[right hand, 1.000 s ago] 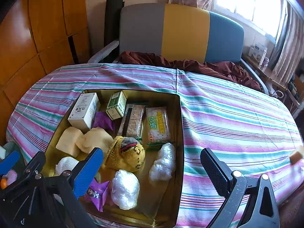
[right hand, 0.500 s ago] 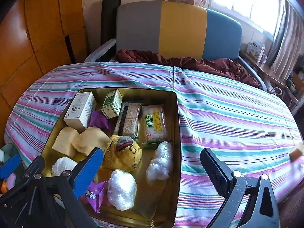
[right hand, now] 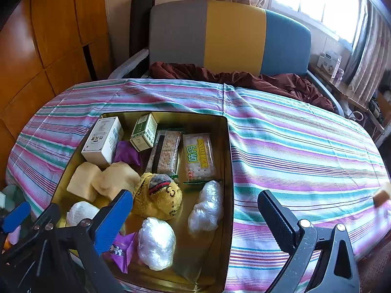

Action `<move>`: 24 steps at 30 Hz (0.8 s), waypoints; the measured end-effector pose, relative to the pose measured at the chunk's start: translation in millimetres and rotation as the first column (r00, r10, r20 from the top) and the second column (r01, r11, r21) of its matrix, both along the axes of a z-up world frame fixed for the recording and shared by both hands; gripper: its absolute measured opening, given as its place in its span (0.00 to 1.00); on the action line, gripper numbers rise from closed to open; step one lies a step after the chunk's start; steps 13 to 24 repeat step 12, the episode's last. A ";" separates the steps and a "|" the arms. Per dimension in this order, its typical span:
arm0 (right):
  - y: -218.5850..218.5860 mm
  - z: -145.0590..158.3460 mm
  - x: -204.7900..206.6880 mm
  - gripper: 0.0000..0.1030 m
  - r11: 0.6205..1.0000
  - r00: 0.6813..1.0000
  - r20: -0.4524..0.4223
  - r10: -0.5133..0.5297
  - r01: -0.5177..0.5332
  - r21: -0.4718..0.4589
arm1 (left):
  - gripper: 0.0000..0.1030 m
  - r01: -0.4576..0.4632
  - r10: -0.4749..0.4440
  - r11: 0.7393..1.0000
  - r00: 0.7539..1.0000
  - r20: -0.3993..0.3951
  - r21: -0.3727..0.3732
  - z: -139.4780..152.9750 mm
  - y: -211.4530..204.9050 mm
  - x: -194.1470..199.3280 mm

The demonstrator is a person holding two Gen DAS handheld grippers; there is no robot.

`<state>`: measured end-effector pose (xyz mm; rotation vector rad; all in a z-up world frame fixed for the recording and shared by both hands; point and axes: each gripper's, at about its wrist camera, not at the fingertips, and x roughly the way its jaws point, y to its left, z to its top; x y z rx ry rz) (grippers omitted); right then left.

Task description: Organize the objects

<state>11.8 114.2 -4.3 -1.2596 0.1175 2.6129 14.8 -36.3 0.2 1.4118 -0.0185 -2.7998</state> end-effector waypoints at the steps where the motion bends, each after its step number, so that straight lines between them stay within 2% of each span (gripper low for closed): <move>1: 0.3 -0.3 -0.1 1.00 1.000 1.000 0.001 -0.002 0.002 0.001 | 0.61 0.000 0.000 1.000 1.000 0.002 0.003 -0.1 -0.2 -0.1; 4: 1.5 -1.1 -0.5 1.00 1.000 1.000 0.002 -0.005 0.005 -0.003 | 0.56 0.001 -0.001 1.000 1.000 0.003 0.010 -0.5 -1.4 0.1; 24: 1.8 -2.1 -0.1 1.00 1.000 1.000 0.004 -0.004 0.004 -0.005 | 0.56 0.001 -0.001 1.000 1.000 0.006 0.015 -3.0 -2.2 -1.3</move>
